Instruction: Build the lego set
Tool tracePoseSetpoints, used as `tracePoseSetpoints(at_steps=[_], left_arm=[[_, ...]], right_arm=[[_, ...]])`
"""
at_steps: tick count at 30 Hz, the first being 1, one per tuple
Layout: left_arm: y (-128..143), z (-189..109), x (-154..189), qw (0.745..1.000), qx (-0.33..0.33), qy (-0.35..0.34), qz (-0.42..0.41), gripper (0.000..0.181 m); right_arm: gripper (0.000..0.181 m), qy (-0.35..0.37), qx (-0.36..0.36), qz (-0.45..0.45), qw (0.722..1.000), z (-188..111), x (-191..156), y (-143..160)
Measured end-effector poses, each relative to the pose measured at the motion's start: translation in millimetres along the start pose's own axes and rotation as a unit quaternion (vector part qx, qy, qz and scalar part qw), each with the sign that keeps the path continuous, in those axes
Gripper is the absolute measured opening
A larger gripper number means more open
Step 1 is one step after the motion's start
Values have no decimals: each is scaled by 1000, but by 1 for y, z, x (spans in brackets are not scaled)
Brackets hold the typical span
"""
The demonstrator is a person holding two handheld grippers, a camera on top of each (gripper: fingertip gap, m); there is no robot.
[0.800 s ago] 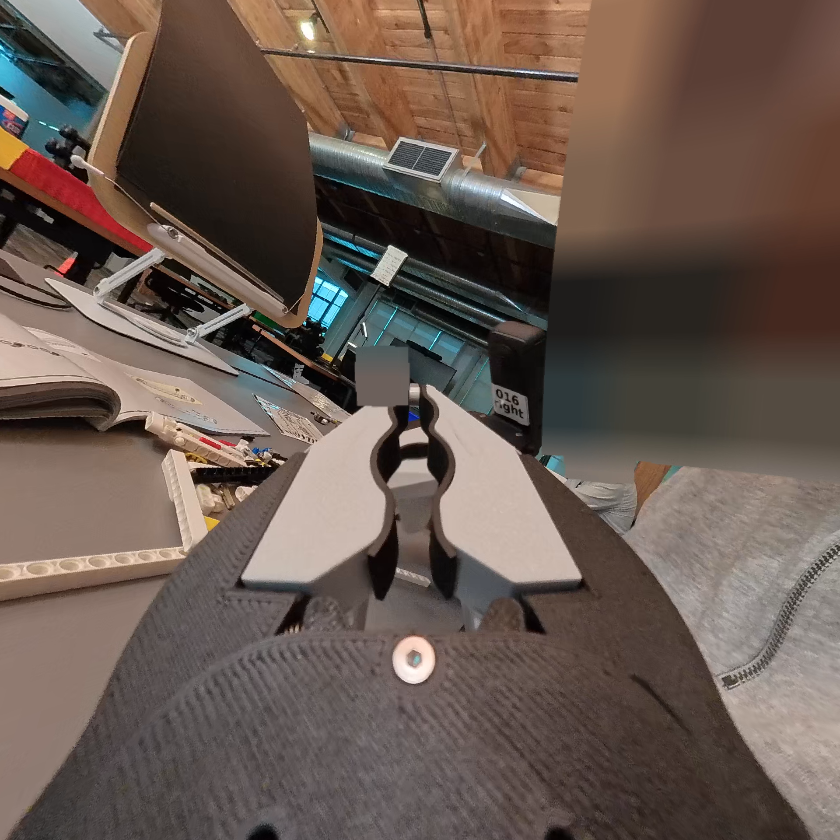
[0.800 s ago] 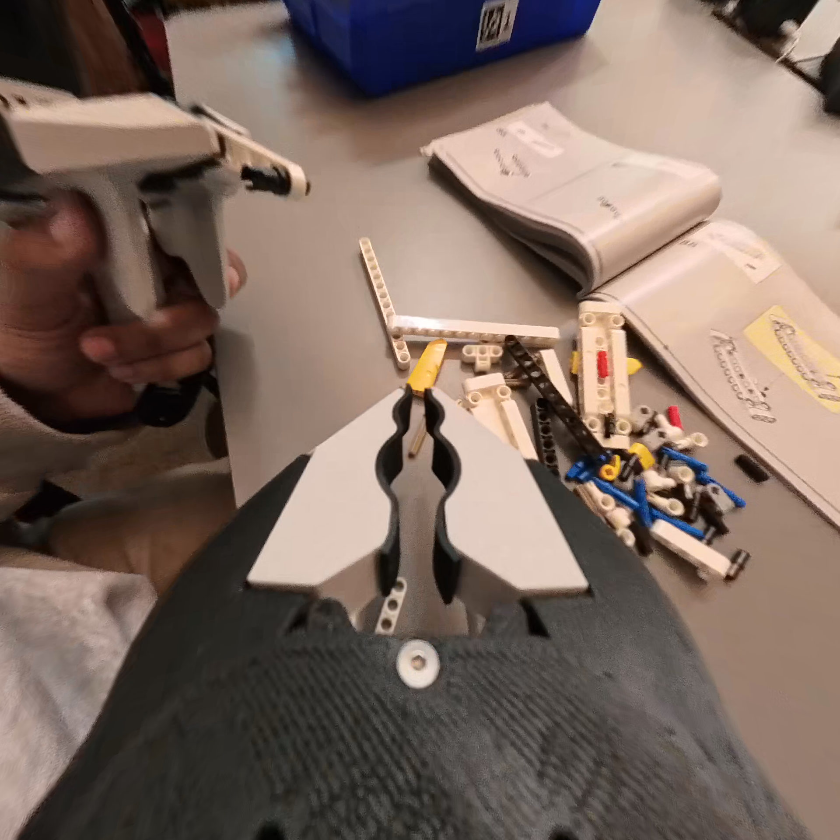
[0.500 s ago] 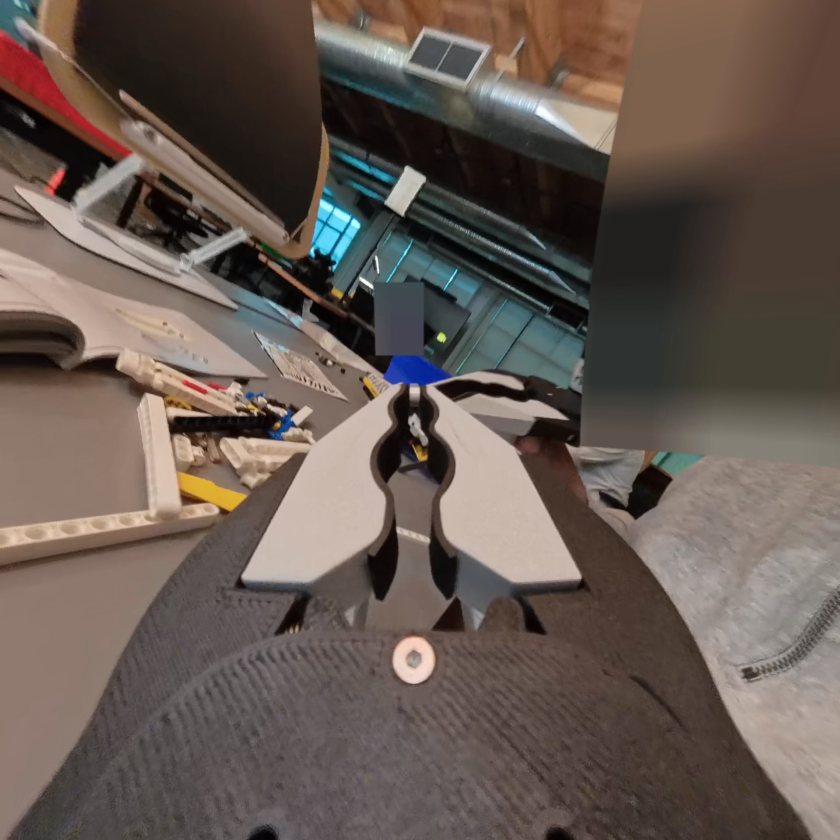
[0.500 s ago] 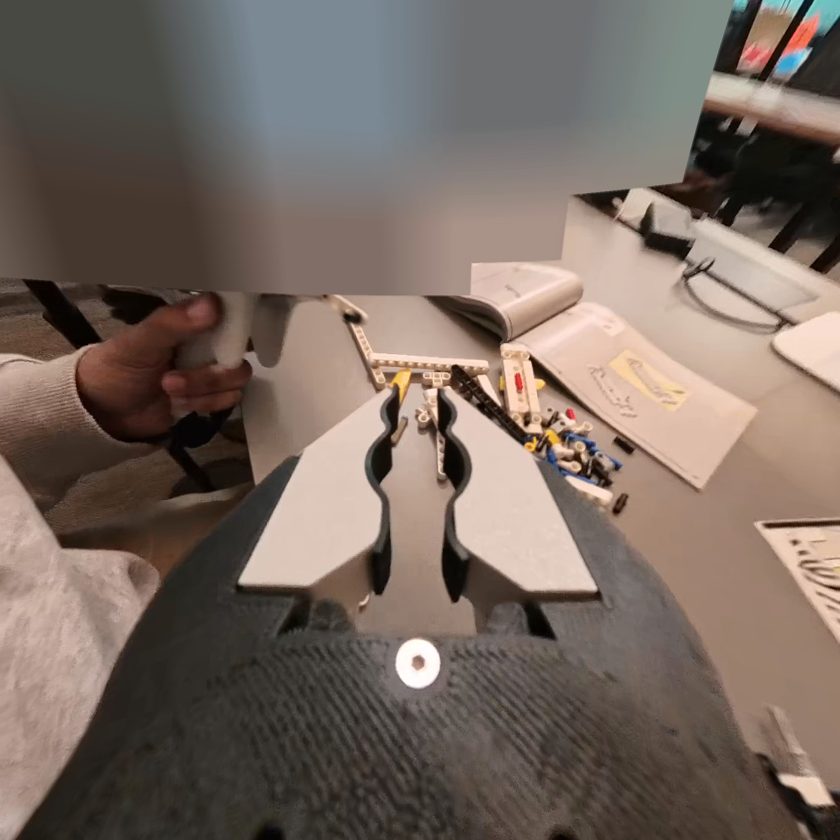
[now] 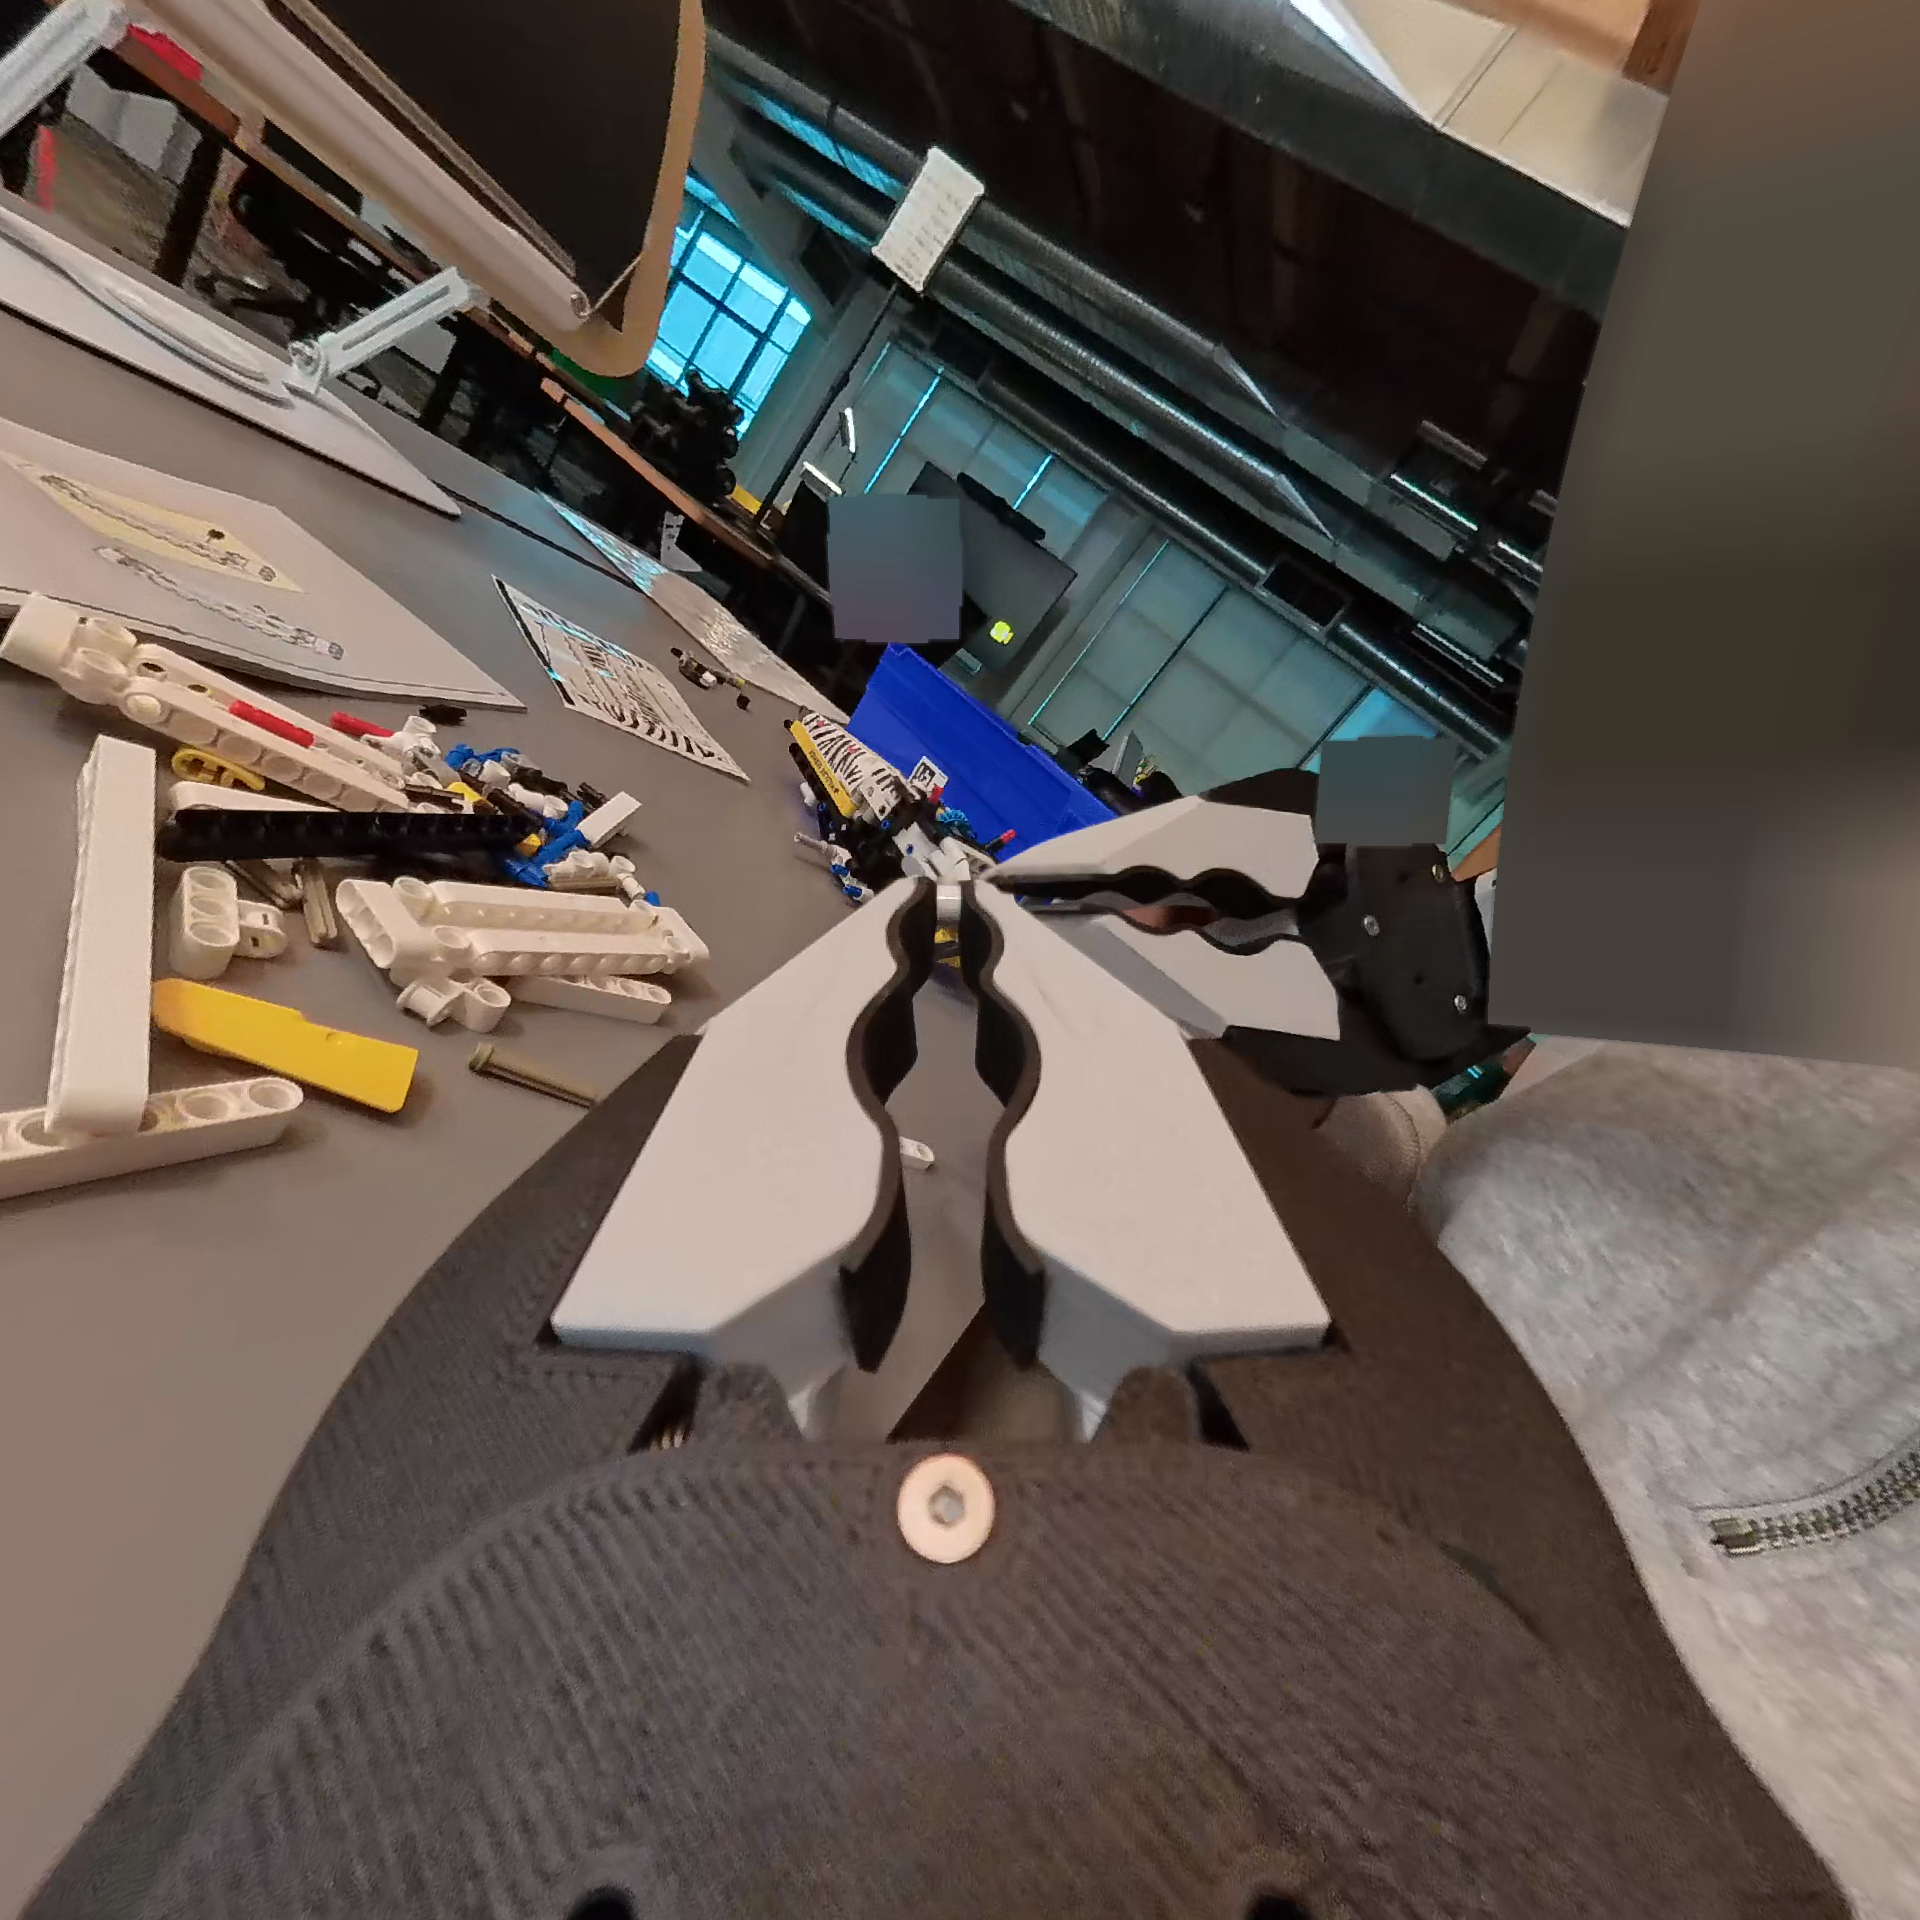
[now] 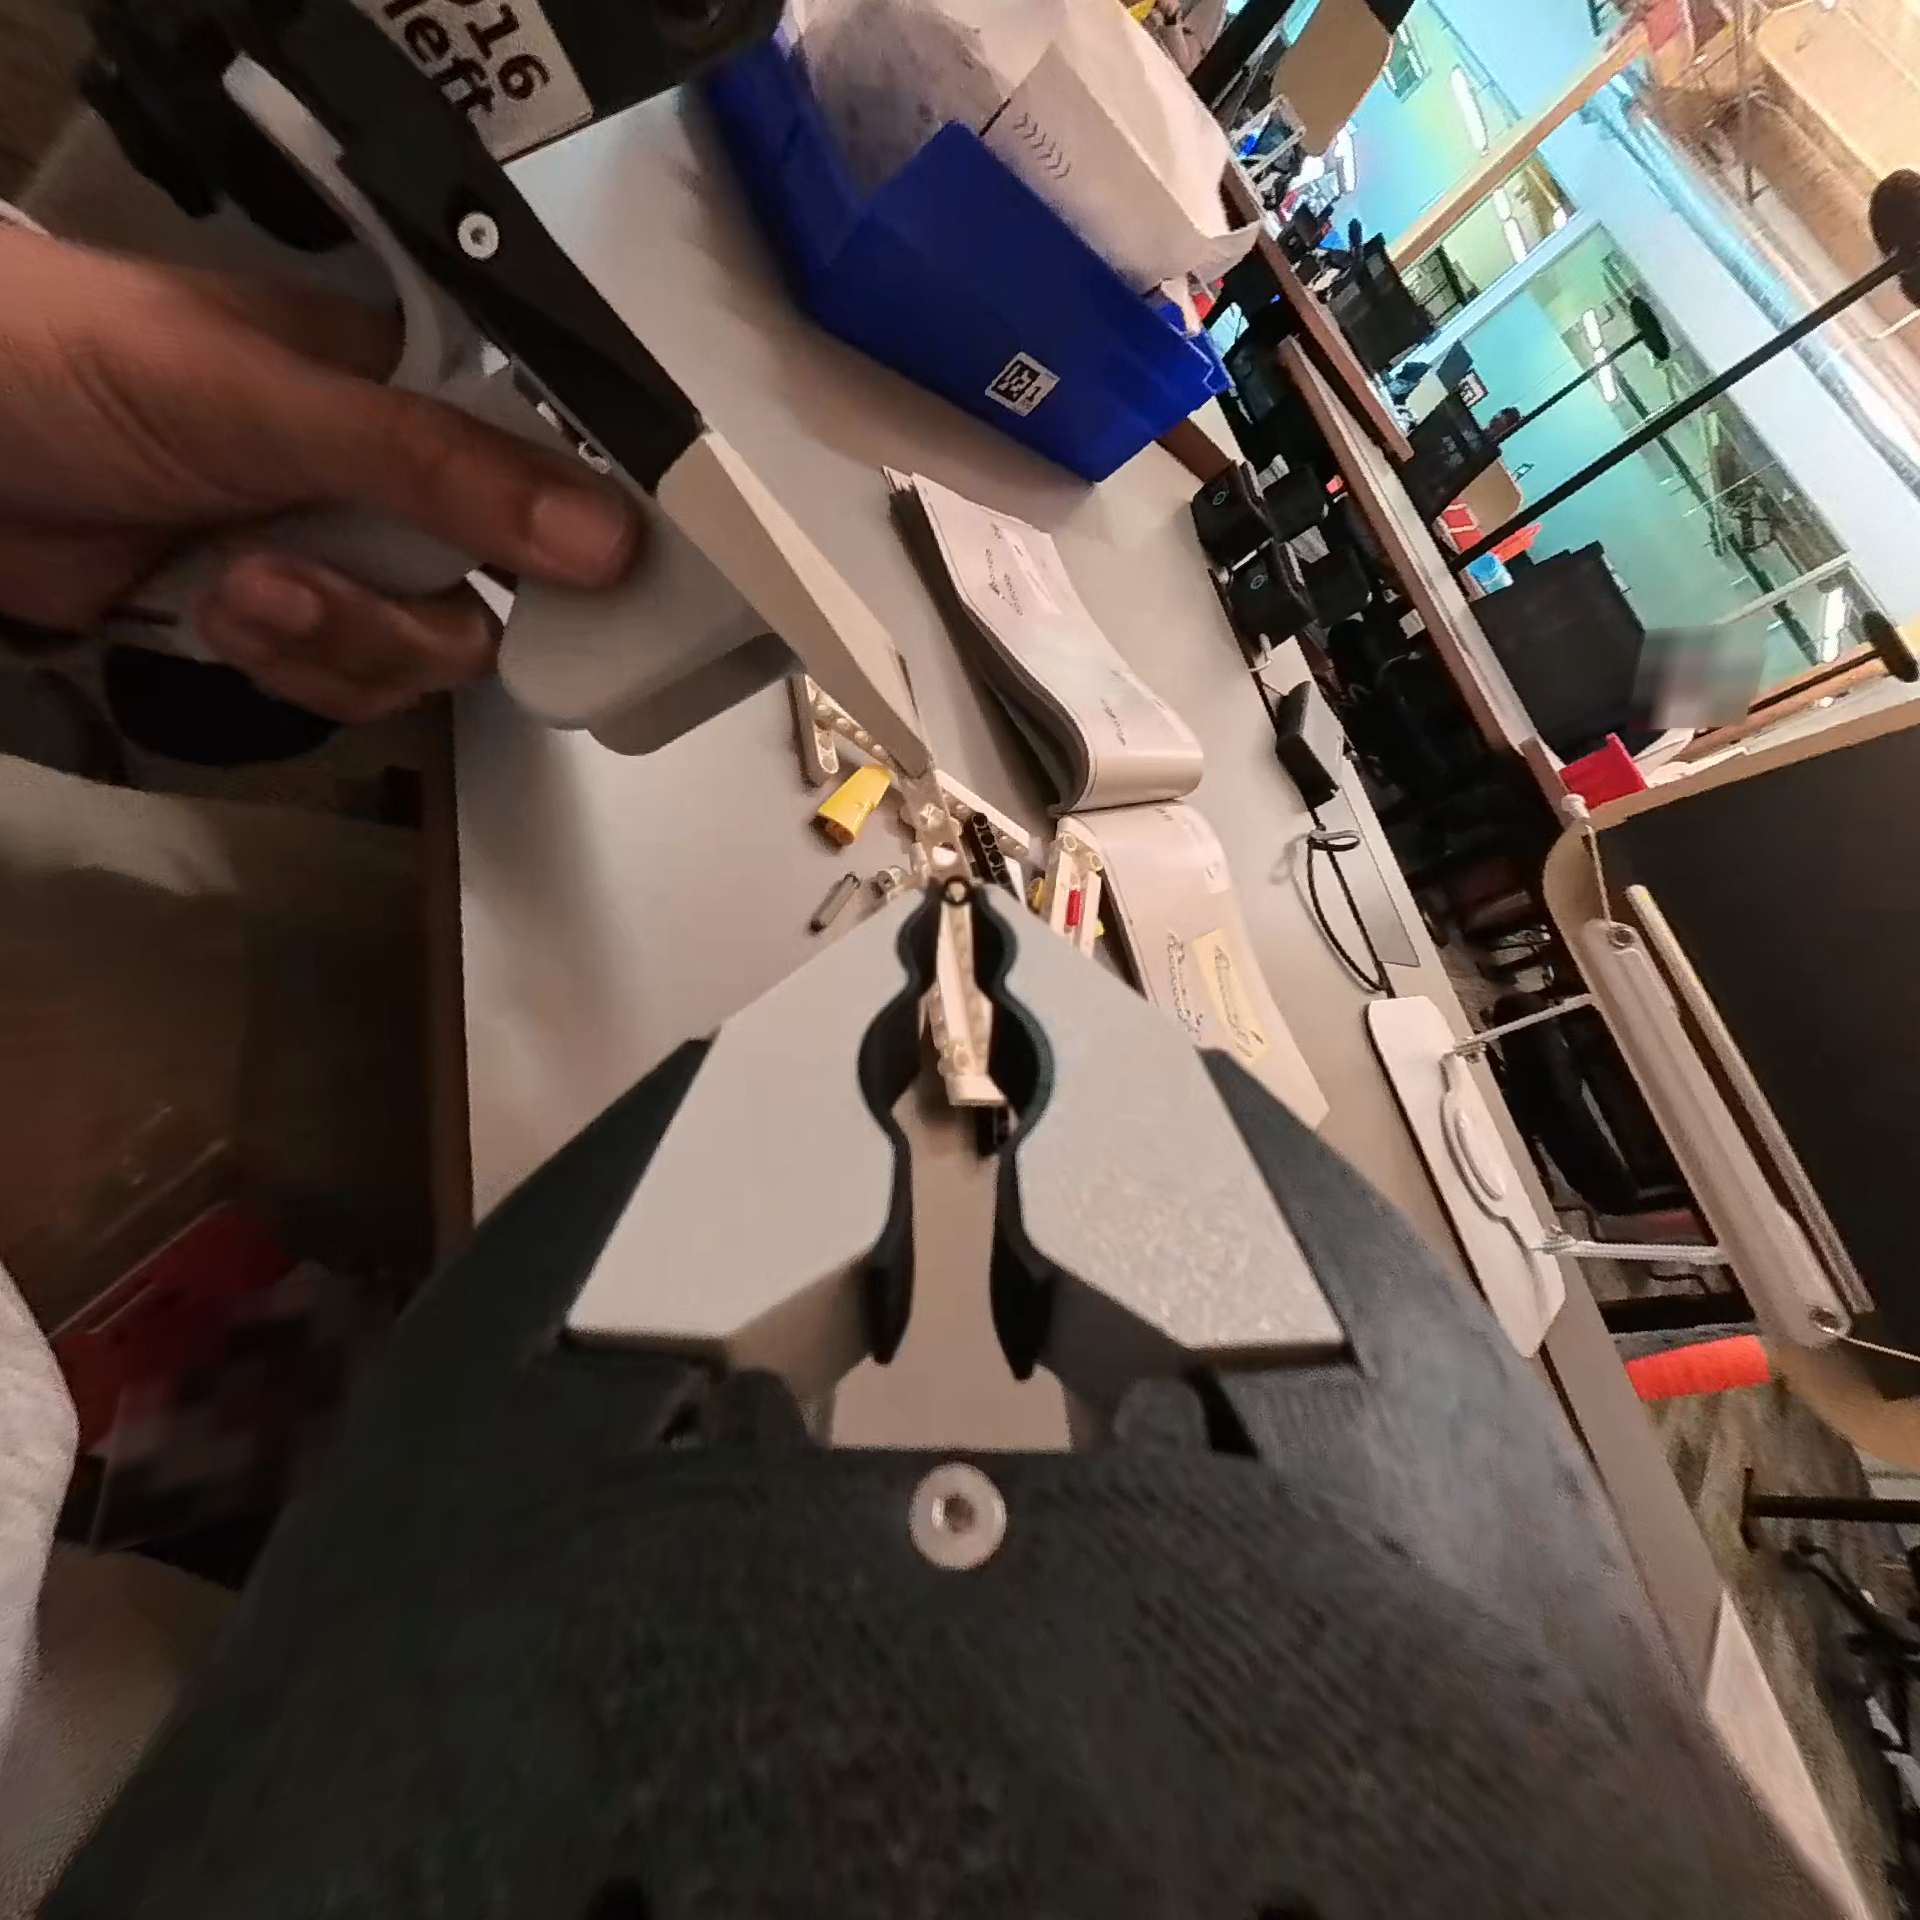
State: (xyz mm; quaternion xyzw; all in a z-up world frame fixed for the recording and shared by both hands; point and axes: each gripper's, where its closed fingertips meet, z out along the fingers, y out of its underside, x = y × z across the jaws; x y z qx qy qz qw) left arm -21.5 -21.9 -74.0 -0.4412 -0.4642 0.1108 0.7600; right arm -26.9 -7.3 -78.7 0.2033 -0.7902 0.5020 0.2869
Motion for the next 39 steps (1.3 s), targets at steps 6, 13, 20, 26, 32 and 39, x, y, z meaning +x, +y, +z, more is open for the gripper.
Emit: tracePoseSetpoints(at_steps=[6, 13, 20, 26, 32, 39], left_arm=[[3, 1, 1, 999, -16, -10, 35, 1], [5, 4, 11, 998, -21, 4, 52, 4], [4, 3, 14, 998, -22, 11, 60, 3], [4, 3, 16, 997, -22, 8, 68, 4], [6, 5, 15, 998, -25, 5, 64, 4], [5, 7, 7, 998, -14, -16, 56, 33]], right_arm=[[1, 3, -16, -33, 999, 1, -2, 4], [1, -1, -5, 21, 1000, -1, 2, 6], [1, -6, 12, 80, 997, -4, 0, 3], [1, -13, 25, 159, 987, -4, 1, 3], [1, -19, 30, 193, 980, -5, 2, 4], [1, -76, -44, 235, 968, -16, 3, 27]])
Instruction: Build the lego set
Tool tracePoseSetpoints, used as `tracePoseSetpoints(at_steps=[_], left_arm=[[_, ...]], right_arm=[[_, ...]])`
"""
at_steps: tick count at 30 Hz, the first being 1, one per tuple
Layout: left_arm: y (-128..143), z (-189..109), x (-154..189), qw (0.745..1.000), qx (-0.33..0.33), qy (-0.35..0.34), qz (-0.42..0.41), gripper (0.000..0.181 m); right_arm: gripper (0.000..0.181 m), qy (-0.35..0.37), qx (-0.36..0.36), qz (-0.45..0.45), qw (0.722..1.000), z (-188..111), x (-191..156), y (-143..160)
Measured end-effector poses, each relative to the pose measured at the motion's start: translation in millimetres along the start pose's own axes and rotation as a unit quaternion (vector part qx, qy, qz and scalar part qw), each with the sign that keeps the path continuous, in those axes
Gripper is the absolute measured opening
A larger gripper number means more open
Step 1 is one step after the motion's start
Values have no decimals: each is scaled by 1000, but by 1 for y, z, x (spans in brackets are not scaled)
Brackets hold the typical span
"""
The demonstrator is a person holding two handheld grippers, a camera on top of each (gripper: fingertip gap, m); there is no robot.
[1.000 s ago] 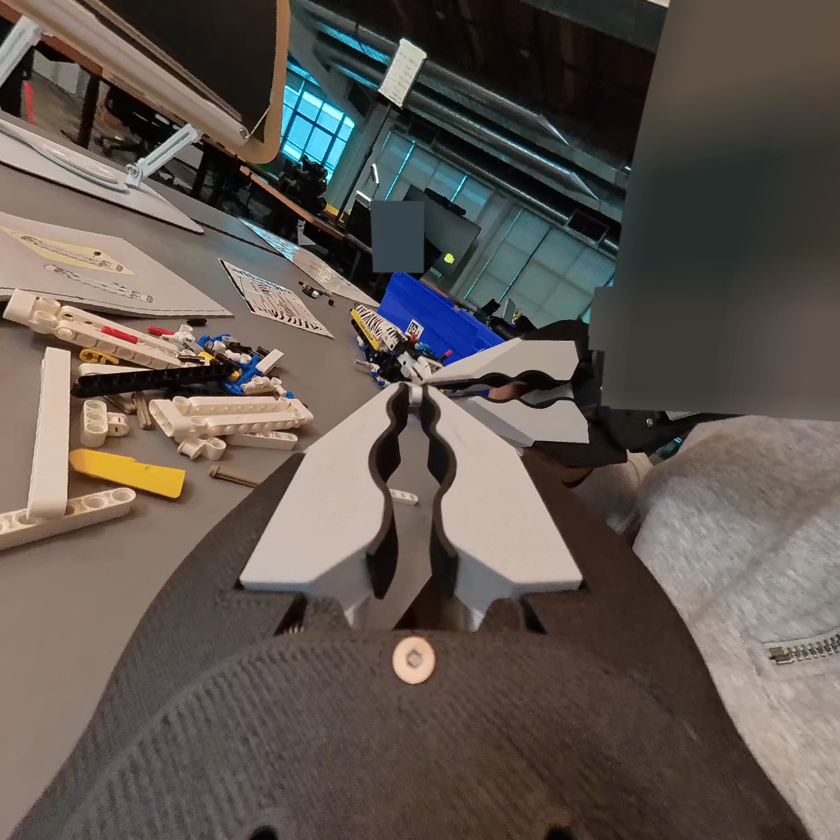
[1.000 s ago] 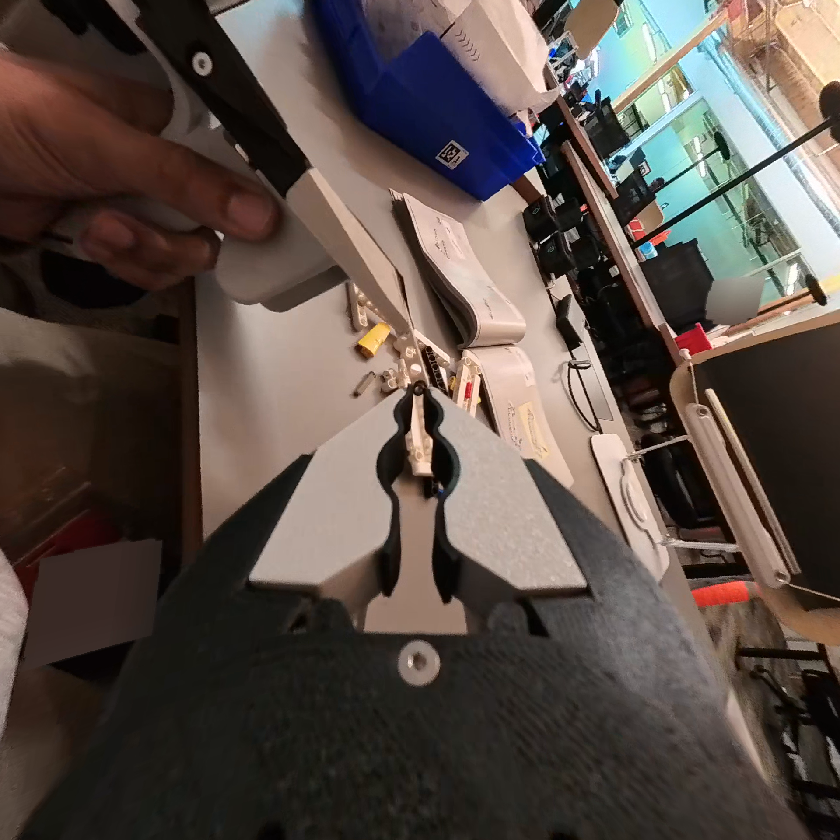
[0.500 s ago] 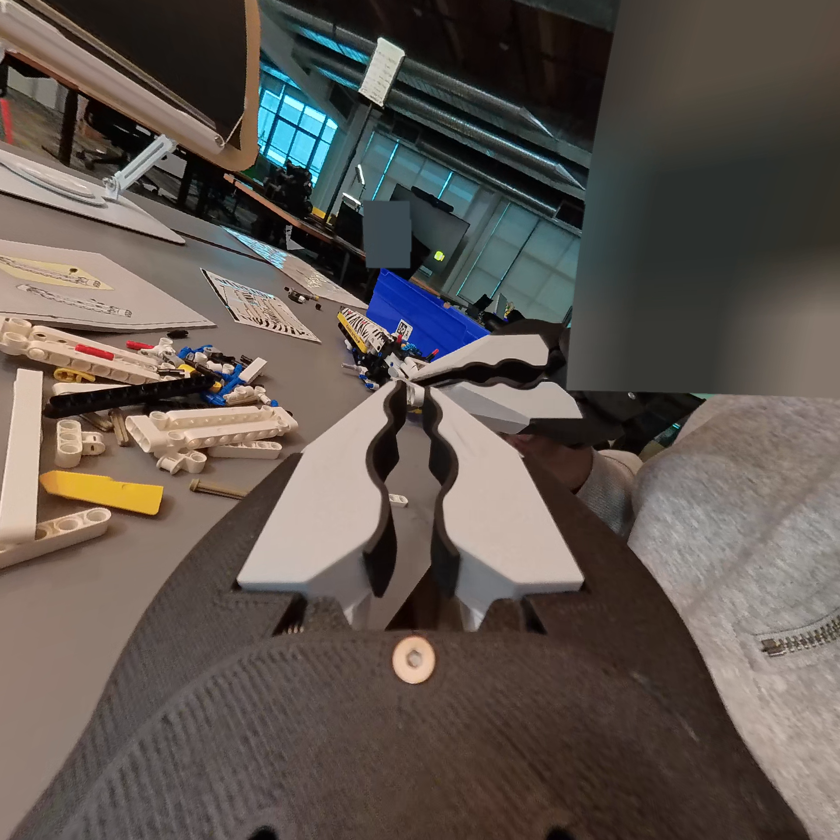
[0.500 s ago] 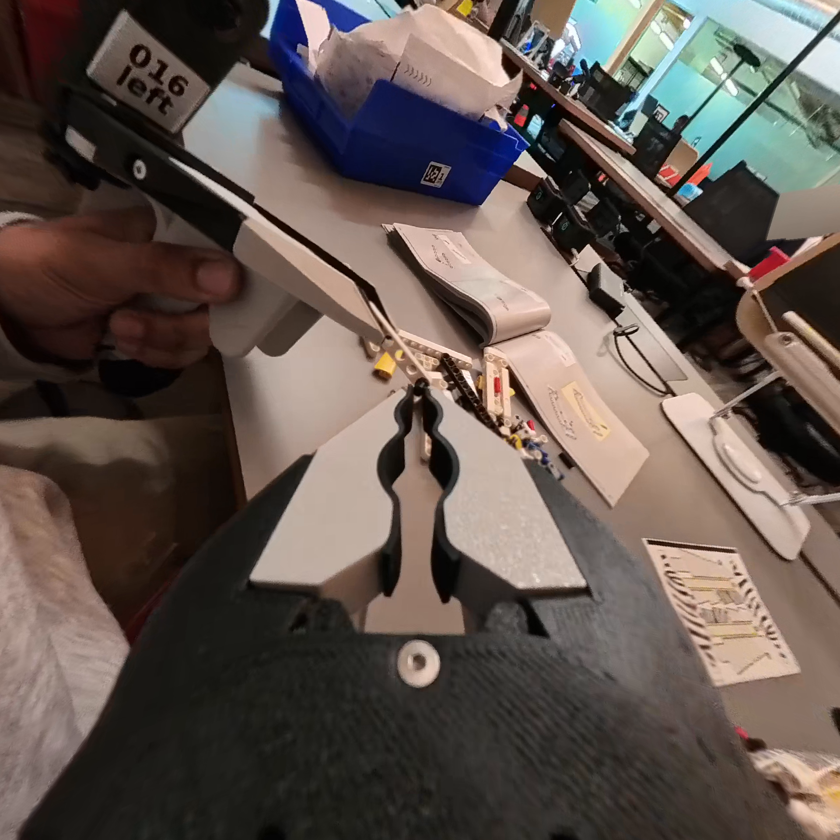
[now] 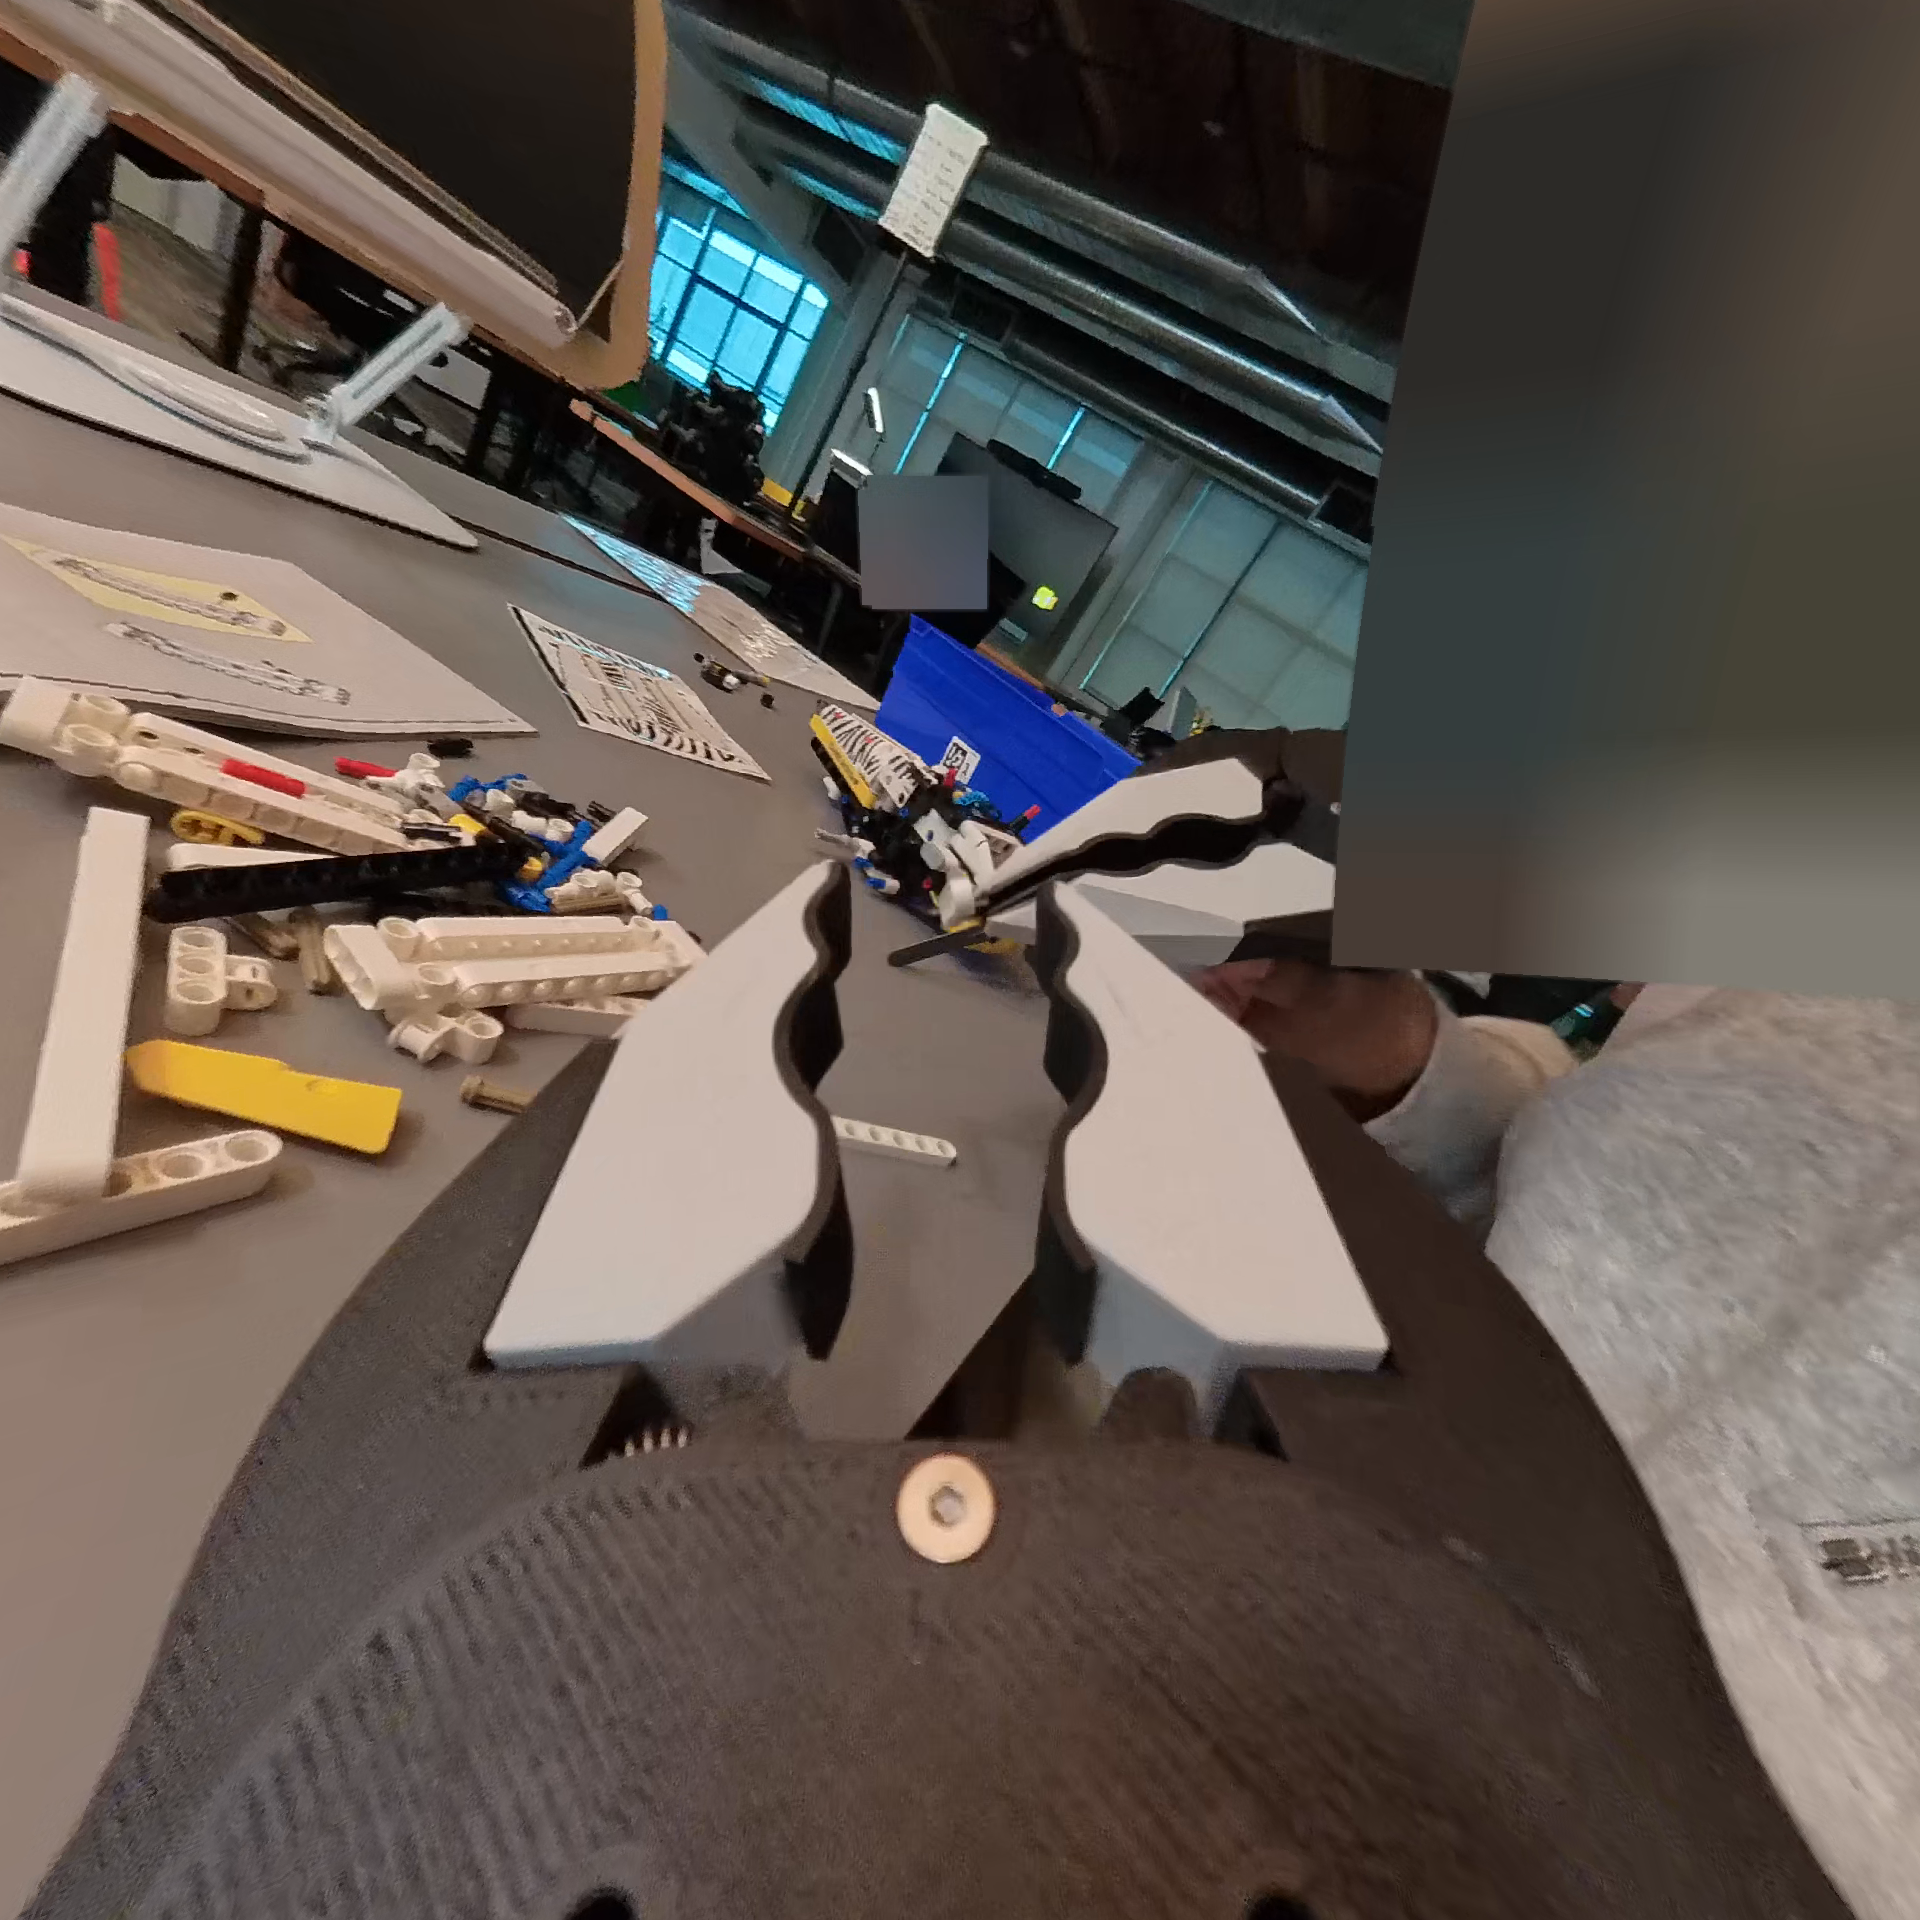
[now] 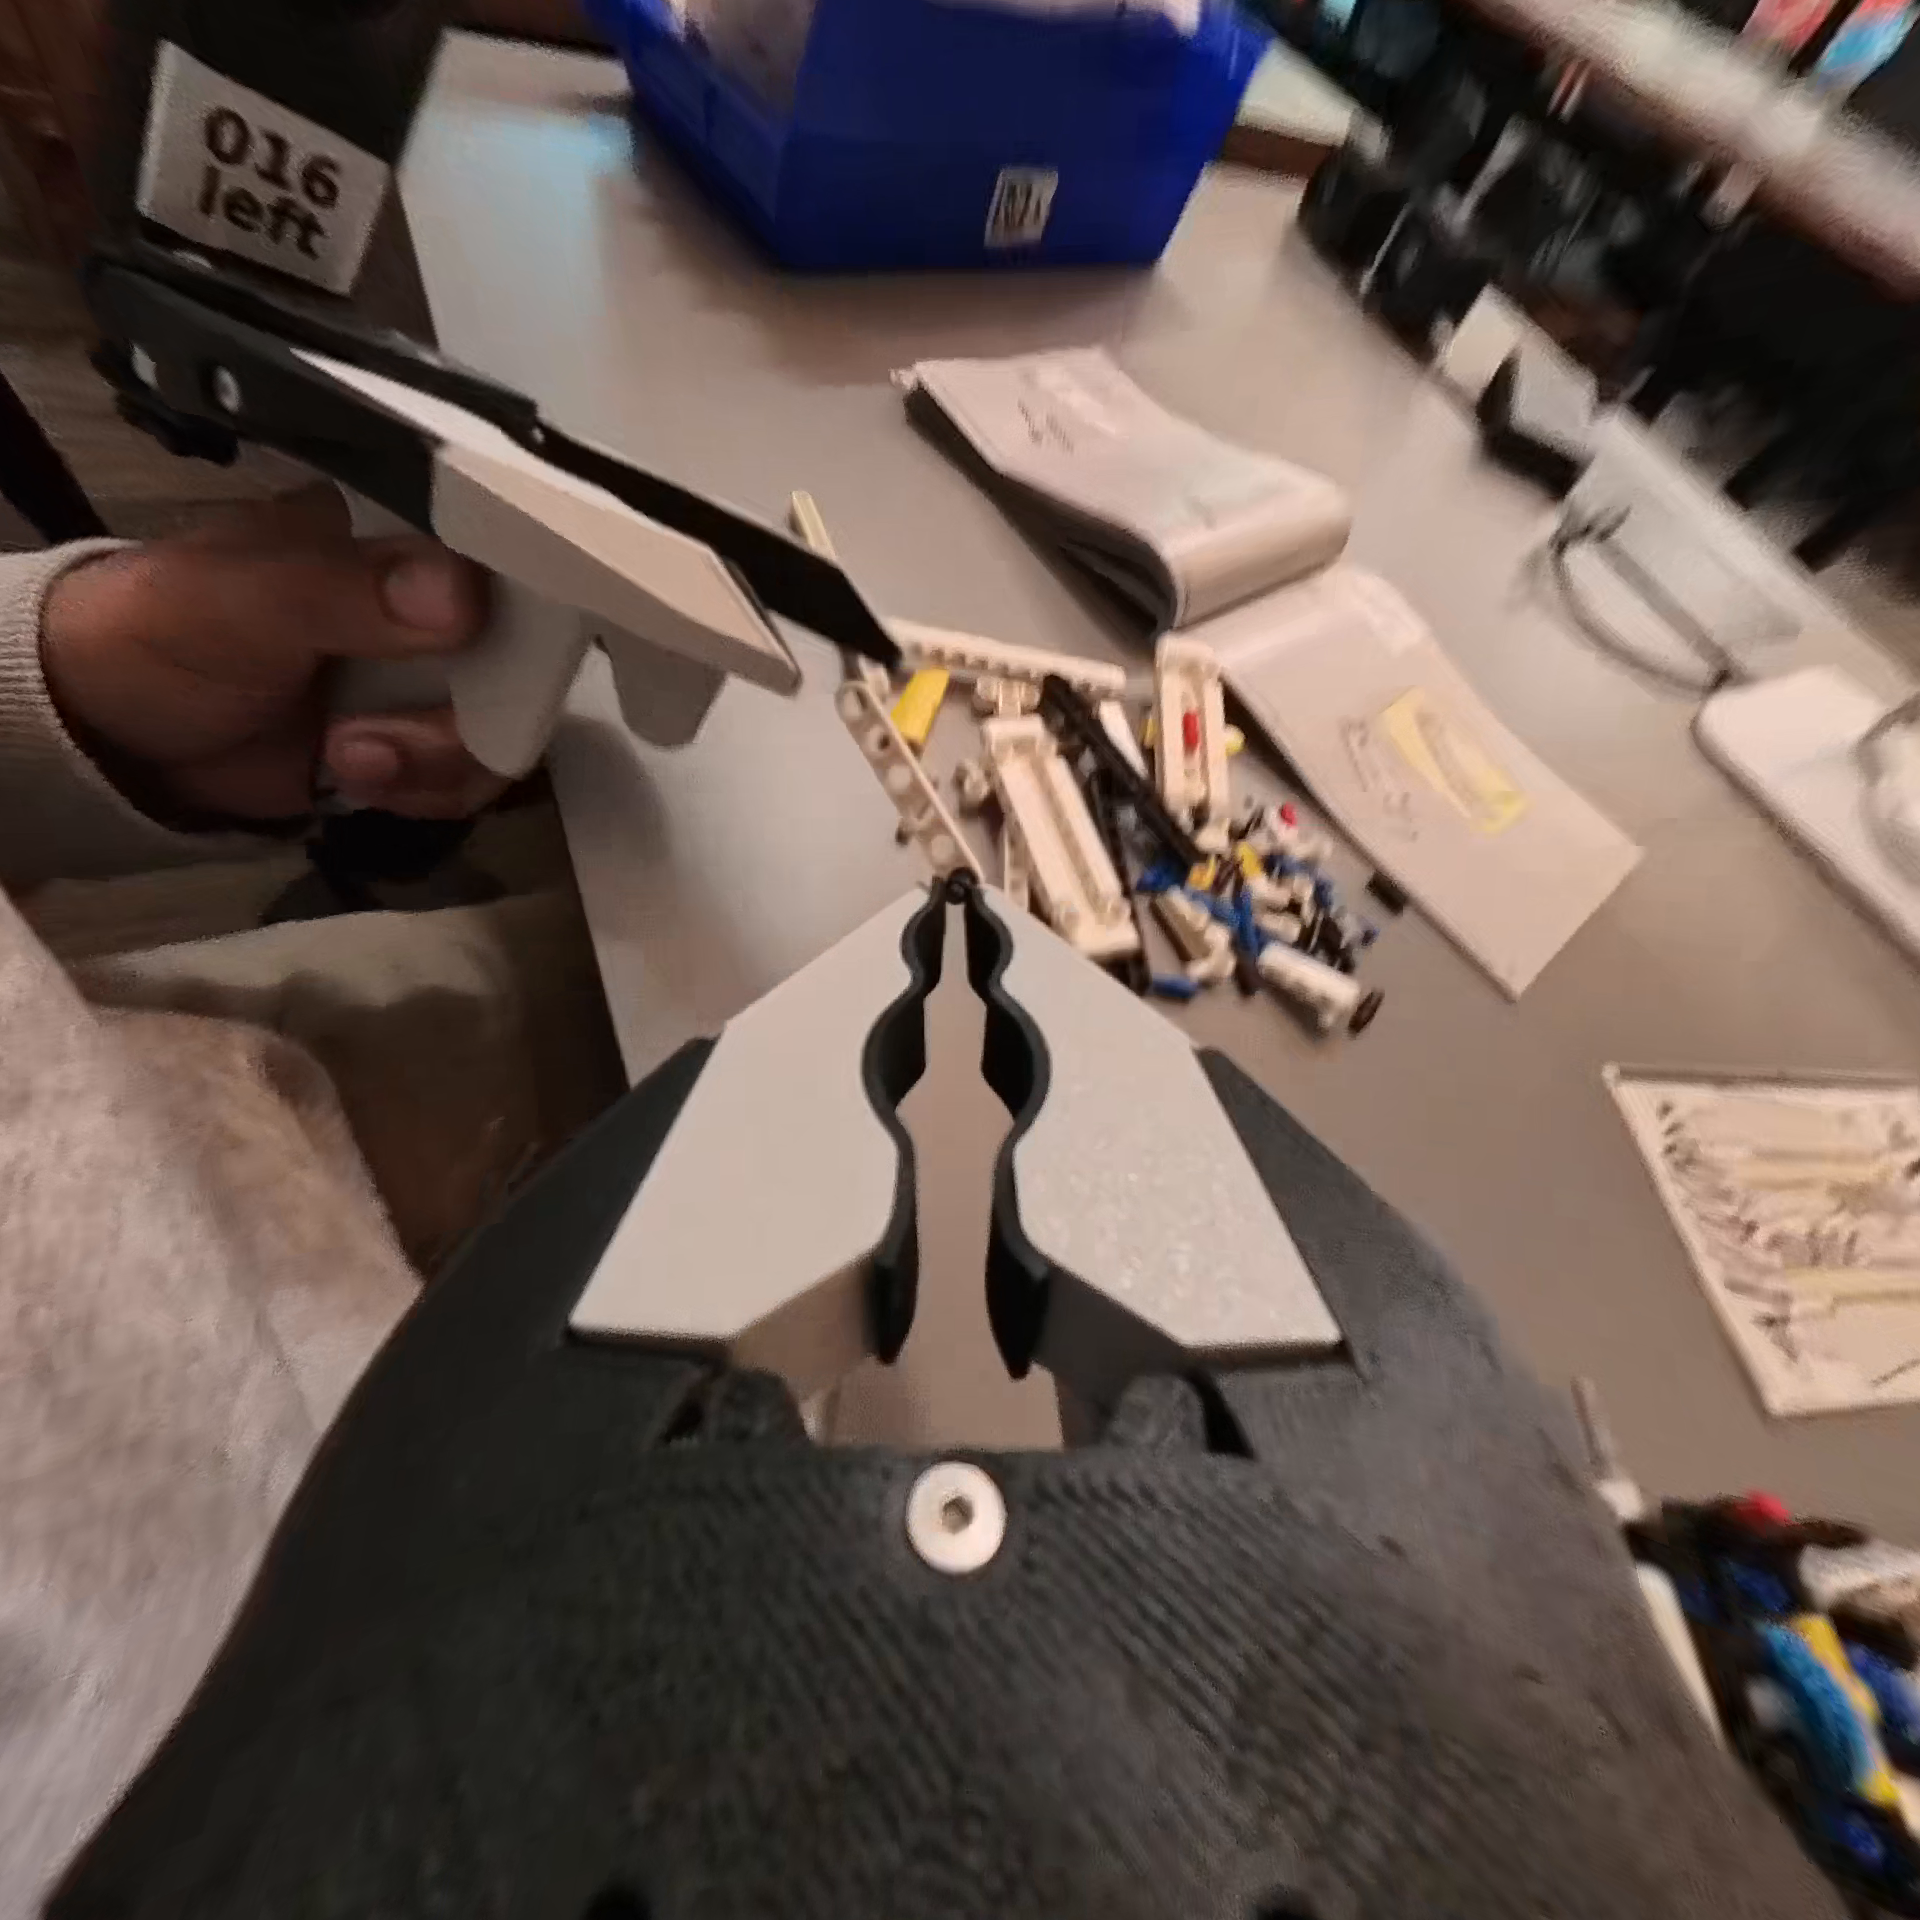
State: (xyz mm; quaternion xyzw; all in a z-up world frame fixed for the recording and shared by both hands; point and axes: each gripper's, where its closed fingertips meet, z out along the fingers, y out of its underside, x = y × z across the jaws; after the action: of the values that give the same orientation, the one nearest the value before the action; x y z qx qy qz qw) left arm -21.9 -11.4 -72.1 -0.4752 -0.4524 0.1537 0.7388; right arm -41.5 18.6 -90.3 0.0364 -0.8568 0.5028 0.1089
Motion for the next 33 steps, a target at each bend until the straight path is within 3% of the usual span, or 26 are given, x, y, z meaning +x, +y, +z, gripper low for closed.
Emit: tracePoseSetpoints(at_steps=[3, 7, 14, 21, 33], left_arm=[[-5, -6, -7, 1000, 8, -8, -8, 32], [-11, -12, -14, 999, 27, -11, -32, 29], [-31, -36, -34, 994, 77, -35, -65, 25], [-50, -68, -62, 982, 134, -65, -117, 24], [-58, -85, -74, 969, 163, -52, -176, 18]], right_arm=[[1, -51, -71, 108, 990, -9, -2, 22], [1, -112, -121, 273, 948, -15, -19, 39], [1, -90, -170, 427, 884, -9, -25, 62], [1, -43, -216, 439, 871, -5, -21, 66], [1, 11, -276, 436, 857, -6, -21, 73]])
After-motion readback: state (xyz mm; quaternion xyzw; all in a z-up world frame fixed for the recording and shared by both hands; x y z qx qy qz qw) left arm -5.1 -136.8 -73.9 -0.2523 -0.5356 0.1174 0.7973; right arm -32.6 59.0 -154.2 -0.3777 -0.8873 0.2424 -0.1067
